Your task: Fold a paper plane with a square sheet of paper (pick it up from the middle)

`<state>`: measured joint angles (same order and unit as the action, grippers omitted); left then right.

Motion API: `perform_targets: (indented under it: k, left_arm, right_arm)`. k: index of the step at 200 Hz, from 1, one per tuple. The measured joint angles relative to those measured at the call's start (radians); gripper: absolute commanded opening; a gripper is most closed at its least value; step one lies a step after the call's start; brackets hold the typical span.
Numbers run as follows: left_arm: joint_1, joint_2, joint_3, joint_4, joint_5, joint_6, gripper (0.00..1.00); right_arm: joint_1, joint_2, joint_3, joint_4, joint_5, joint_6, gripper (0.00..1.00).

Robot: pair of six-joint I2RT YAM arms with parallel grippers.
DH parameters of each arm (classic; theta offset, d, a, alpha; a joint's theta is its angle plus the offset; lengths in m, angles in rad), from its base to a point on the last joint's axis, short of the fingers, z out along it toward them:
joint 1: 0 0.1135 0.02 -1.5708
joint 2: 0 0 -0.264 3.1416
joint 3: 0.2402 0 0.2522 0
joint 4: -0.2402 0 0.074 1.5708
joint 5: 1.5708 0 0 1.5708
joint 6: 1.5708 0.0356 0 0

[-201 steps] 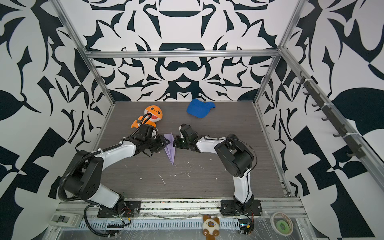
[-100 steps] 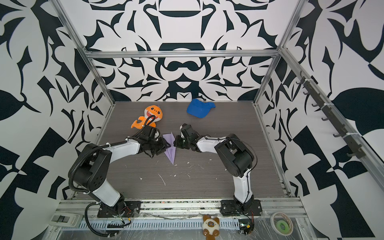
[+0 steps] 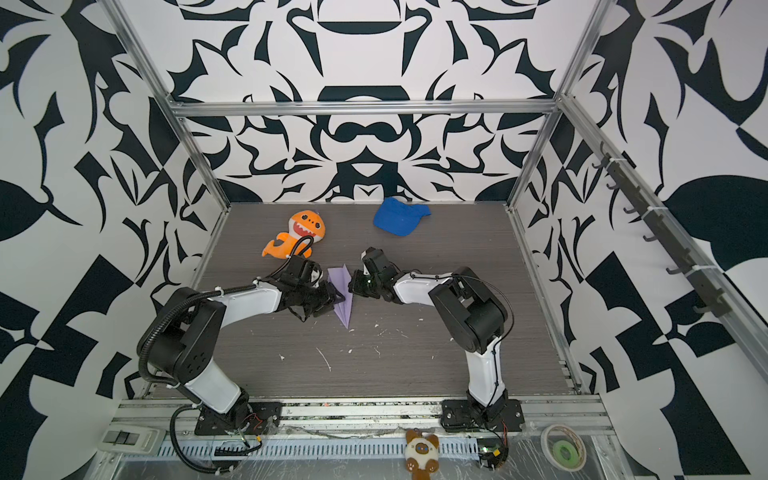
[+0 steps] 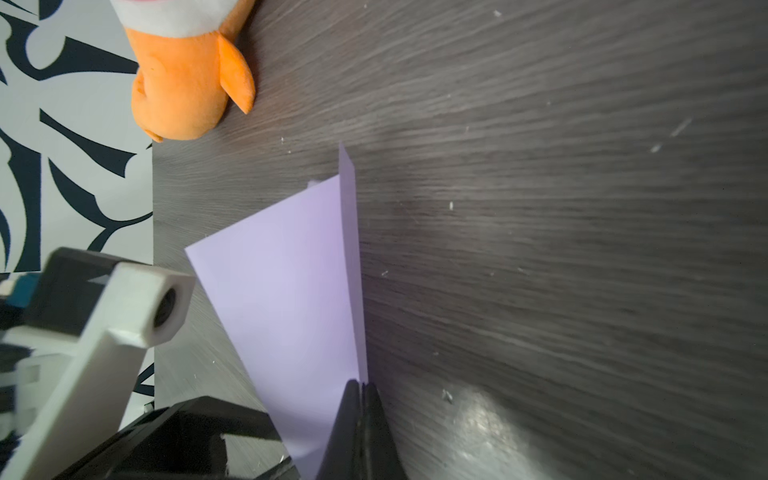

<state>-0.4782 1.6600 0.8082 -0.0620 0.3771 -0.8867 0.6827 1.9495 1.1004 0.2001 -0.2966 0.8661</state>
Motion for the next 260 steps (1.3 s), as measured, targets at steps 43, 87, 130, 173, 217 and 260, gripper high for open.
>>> perform_targets:
  k: [43,87,130,173,217,260]
  left_arm:
    - [0.000,-0.002,-0.010,0.050,0.032,-0.016,0.50]
    - [-0.008,-0.002,-0.010,0.055,0.020,-0.021,0.46]
    - [-0.047,0.016,0.032,-0.029,-0.044,0.006,0.46]
    - [-0.069,0.037,0.088,-0.114,-0.124,0.037,0.37]
    - [-0.072,0.037,0.105,-0.166,-0.172,0.053,0.27]
    - [-0.073,0.051,0.126,-0.172,-0.172,0.058,0.23]
  right_arm:
    - [0.000,0.001,-0.004,0.000,0.000,0.000,0.00]
    - [0.000,0.002,-0.004,0.000,-0.002,0.000,0.00]
    - [0.000,0.002,-0.004,0.000,-0.007,0.003,0.00]
    - [0.000,0.002,-0.004,0.000,-0.011,0.004,0.00]
    - [-0.001,0.002,-0.004,0.000,-0.014,0.004,0.00]
    - [-0.001,0.002,-0.004,0.000,-0.015,0.004,0.00]
